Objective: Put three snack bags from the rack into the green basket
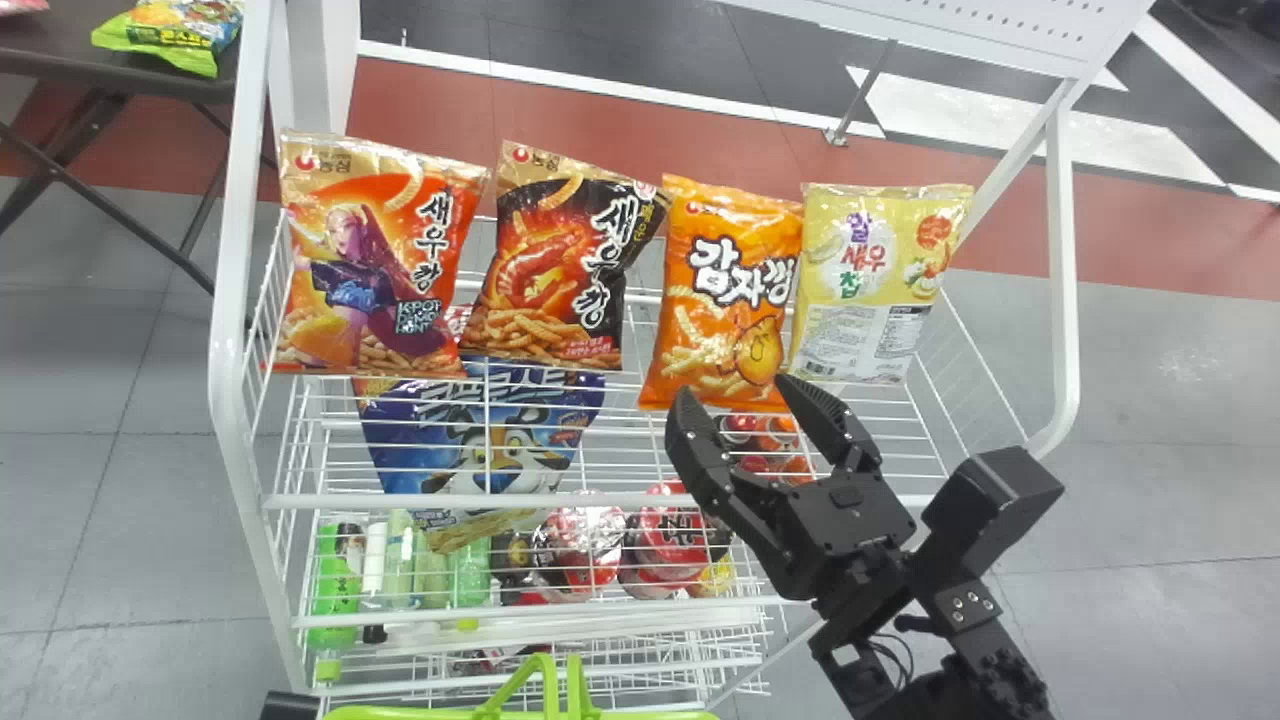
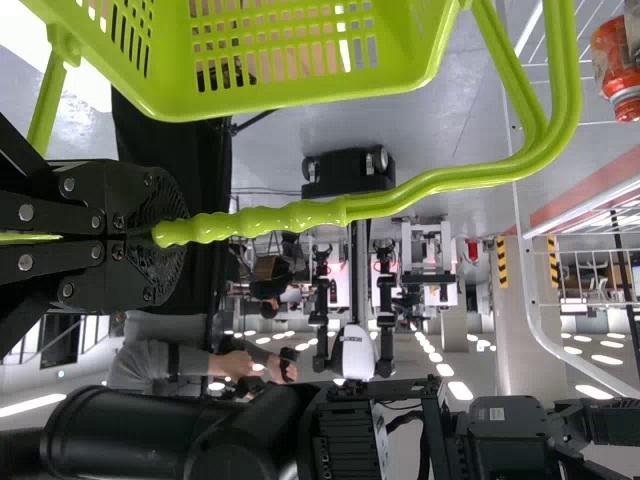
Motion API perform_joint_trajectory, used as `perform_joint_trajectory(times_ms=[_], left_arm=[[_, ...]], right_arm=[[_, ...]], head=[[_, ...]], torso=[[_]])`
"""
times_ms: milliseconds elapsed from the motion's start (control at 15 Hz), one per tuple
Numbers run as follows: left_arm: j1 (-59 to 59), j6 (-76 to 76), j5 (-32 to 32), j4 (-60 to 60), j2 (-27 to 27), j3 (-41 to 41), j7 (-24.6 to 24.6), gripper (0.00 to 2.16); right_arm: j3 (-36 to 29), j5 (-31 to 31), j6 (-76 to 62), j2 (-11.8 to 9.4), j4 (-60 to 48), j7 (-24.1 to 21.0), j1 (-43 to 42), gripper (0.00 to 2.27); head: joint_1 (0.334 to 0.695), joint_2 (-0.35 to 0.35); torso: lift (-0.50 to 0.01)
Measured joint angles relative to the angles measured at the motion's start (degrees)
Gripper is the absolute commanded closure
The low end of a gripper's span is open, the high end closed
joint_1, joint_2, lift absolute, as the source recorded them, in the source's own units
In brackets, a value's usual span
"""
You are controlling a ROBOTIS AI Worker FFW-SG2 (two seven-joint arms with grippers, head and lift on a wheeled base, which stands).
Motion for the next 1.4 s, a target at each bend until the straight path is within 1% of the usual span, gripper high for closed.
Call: perform_joint_trajectory(times_ms=[400,933,1200,1400], left_arm=[[0.0,0.0,-0.1,0.0,0.0,-0.1,-0.3,1.47],[0.0,0.0,-0.3,-0.1,0.0,-0.7,-0.5,1.47],[0.1,0.0,-0.3,0.1,0.0,-0.9,-0.5,1.47],[0.2,-0.1,-1.8,0.2,0.0,-2.5,-0.5,1.47]], right_arm=[[0.0,0.0,-0.3,-0.2,0.1,0.4,-0.2,0.19],[0.4,-0.3,-0.4,-0.2,0.6,0.5,-0.5,0.19],[4.3,-0.2,-1.4,-0.1,7.3,2.4,-6.4,0.19],[11.0,0.7,-2.8,0.0,15.4,4.0,-14.9,0.19]], head=[[0.695,-0.350],[0.695,-0.350],[0.695,-0.350],[0.695,-0.350]], torso=[[0.000],[0.000],[0.000],[0.000]])
